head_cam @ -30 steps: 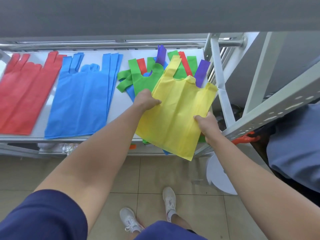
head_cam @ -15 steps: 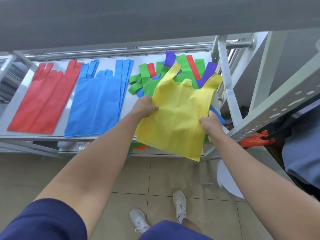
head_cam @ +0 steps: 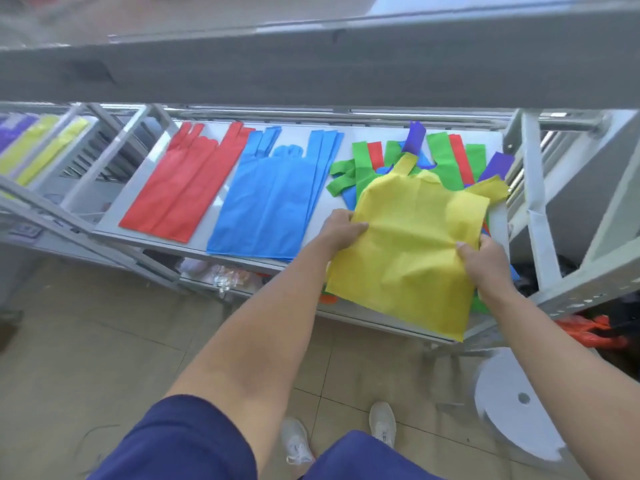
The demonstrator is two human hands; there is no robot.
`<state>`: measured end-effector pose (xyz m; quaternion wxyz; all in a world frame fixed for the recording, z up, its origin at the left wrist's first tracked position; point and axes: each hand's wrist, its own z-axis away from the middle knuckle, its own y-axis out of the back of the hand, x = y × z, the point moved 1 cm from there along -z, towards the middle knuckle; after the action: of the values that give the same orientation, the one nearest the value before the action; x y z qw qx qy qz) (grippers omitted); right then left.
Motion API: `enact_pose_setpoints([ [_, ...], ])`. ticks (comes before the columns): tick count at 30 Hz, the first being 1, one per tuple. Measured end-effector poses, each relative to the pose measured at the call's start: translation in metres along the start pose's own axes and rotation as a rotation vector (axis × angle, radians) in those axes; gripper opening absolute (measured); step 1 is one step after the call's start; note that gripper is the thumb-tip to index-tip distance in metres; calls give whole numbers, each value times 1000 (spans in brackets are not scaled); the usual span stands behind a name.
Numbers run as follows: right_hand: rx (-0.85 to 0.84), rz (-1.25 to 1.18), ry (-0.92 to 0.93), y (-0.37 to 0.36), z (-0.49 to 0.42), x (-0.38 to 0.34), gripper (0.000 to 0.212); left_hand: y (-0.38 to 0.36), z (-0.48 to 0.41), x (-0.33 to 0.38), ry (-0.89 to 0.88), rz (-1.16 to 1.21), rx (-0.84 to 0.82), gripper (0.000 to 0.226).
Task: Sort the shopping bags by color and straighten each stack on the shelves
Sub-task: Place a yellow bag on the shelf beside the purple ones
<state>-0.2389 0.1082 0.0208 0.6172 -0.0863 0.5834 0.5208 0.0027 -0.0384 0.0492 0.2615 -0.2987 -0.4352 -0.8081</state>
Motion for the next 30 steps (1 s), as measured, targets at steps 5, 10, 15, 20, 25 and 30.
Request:
enact_pose_setpoints([
  [5, -58, -113, 120, -36, 9, -58, 24, 58, 24, -35, 7, 234, 139, 24],
  [10, -249, -135, 209, -113, 43, -133, 28, 134, 68, -97, 64, 190, 413, 17],
  [15, -407, -50, 305, -207, 99, -185, 28, 212, 129, -180, 125, 330, 573, 19],
  [20, -607, 25, 395, -305, 178, -223, 22, 268, 201, -280, 246, 457, 757, 12],
  [25, -788, 219, 502, -423, 265, -246, 28, 298, 269, -414, 399, 652, 889, 19],
  [30, -911, 287, 524, -528, 348, -273, 22, 337, 324, -503, 391, 878, 971, 5],
])
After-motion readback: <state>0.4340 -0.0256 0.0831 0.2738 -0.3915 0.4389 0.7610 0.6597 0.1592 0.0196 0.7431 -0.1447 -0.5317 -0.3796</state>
